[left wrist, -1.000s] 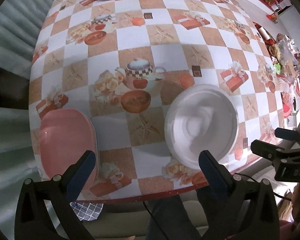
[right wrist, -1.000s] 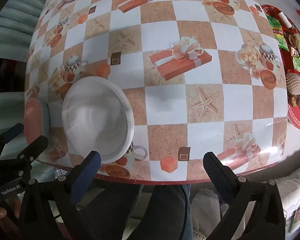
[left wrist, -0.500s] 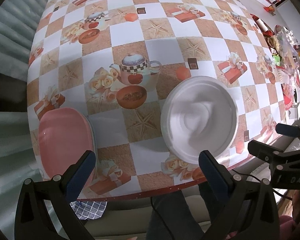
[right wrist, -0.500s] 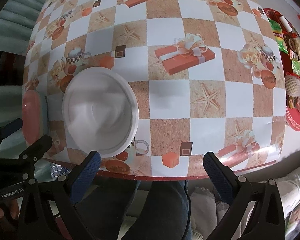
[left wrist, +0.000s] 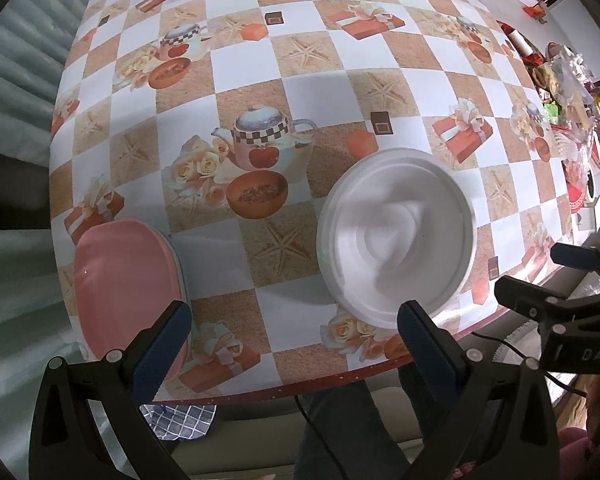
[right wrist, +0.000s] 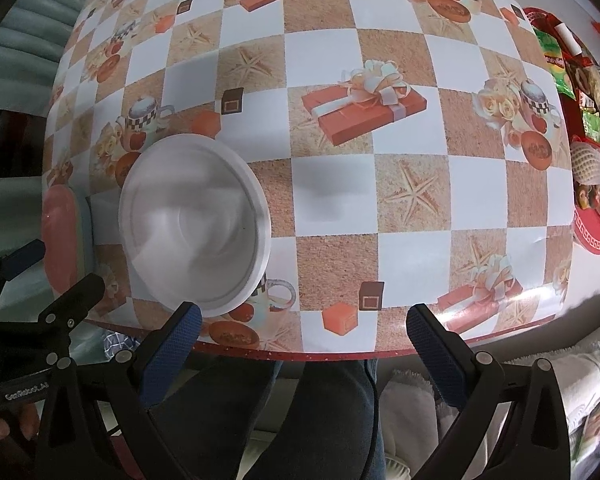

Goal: Organize plates and bowls
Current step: 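Move the open right tool toward the rim of the white plate stack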

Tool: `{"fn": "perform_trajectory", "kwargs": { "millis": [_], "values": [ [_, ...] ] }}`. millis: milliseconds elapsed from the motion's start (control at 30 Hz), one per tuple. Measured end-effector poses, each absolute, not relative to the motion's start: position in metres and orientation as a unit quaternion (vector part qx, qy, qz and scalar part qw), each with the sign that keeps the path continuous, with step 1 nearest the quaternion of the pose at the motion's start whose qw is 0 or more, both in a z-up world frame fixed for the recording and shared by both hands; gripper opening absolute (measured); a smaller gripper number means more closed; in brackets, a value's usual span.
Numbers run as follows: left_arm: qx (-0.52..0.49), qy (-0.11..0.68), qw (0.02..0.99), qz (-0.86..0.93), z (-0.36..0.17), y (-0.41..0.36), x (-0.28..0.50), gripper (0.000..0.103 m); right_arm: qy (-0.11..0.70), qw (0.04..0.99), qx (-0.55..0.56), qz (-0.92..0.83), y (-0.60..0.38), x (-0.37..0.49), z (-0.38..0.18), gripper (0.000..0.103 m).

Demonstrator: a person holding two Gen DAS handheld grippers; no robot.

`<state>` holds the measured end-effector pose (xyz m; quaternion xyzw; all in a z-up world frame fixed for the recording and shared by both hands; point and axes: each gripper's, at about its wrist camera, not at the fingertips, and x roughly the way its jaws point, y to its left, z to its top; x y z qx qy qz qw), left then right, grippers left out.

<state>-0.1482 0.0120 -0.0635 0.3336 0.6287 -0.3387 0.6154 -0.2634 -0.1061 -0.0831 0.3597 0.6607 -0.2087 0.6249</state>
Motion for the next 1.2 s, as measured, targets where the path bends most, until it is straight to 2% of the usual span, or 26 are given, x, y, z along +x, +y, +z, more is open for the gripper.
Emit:
{"fn": "perform_trajectory", "kwargs": {
  "millis": [1200],
  "values": [
    [0.339, 0.641, 0.608, -0.325, -0.095, -0.002, -0.142, 0.103, 0.669, 0.611, 0.364, -0.217, -0.120, -0.257, -0.100, 0.103]
  ]
}}
